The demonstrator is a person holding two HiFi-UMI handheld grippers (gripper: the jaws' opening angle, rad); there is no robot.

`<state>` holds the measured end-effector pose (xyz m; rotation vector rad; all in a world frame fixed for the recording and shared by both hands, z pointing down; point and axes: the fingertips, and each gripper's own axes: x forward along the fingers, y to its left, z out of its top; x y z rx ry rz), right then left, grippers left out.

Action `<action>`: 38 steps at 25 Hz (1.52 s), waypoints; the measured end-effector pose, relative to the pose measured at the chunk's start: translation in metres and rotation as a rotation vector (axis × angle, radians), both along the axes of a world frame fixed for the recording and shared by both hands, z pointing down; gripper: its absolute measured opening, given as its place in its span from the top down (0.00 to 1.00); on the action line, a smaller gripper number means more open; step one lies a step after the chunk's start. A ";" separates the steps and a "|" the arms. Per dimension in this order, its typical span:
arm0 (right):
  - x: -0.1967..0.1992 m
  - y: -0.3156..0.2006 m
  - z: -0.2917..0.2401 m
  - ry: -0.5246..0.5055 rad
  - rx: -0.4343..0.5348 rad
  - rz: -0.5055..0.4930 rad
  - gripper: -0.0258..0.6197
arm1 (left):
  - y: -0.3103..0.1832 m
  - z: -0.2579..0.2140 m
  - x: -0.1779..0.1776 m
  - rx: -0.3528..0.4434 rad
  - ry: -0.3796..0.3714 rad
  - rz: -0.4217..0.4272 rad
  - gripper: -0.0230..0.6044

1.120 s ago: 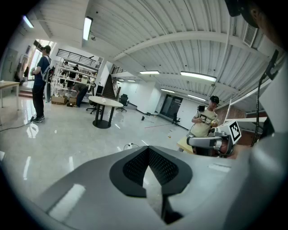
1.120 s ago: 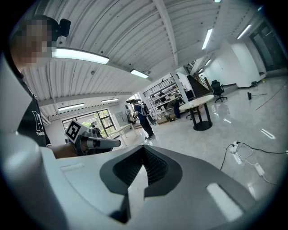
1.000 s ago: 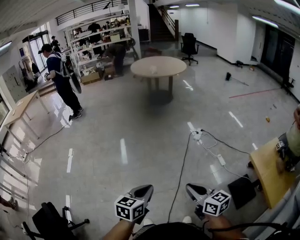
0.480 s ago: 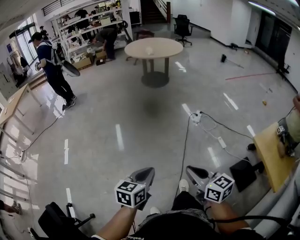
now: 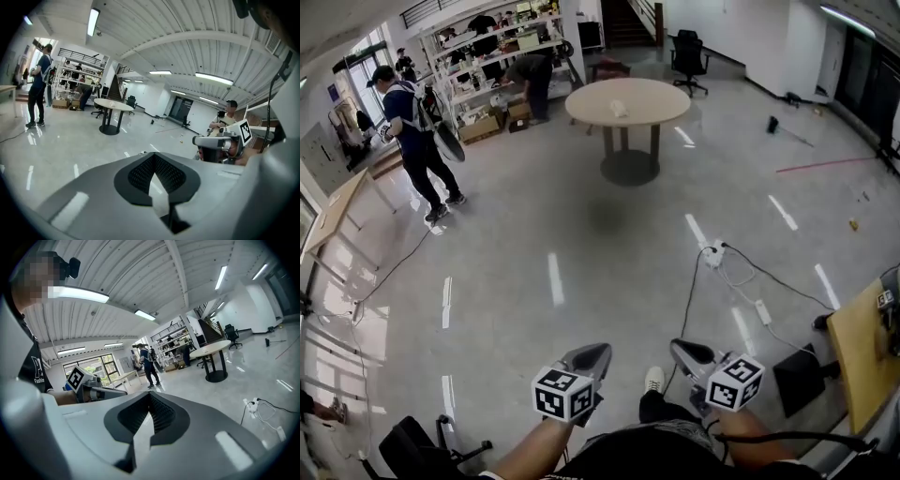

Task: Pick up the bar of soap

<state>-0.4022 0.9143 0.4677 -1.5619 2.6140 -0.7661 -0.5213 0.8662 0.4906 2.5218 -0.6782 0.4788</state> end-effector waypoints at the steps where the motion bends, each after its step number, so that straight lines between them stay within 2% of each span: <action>1: 0.011 -0.022 -0.004 -0.007 0.005 0.000 0.95 | -0.018 -0.004 0.011 0.008 -0.009 0.003 0.95; 4: 0.041 -0.067 -0.020 -0.022 0.034 -0.016 0.95 | -0.057 -0.015 0.042 0.022 -0.019 0.009 0.95; 9: 0.098 -0.134 -0.026 -0.014 0.067 -0.044 0.95 | -0.132 -0.017 0.098 0.022 -0.006 -0.046 0.95; 13: 0.136 -0.166 -0.033 -0.017 0.057 -0.060 0.95 | -0.158 -0.033 0.148 -0.007 0.022 -0.020 0.95; 18: 0.168 -0.191 -0.023 -0.006 0.016 -0.049 0.95 | -0.188 -0.024 0.171 -0.005 -0.053 -0.012 0.95; 24: 0.206 -0.224 -0.011 -0.034 -0.019 0.013 0.95 | -0.230 -0.010 0.194 -0.022 -0.080 0.015 0.95; 28: 0.228 -0.265 -0.008 -0.022 -0.029 0.033 0.95 | -0.281 -0.002 0.225 -0.007 -0.084 0.045 0.95; 33: 0.259 -0.331 -0.011 0.018 -0.052 0.037 0.95 | -0.357 -0.011 0.273 0.004 -0.033 0.071 0.95; 38: 0.284 -0.424 -0.026 0.056 -0.071 0.056 0.95 | -0.450 -0.030 0.297 0.038 0.026 0.083 0.95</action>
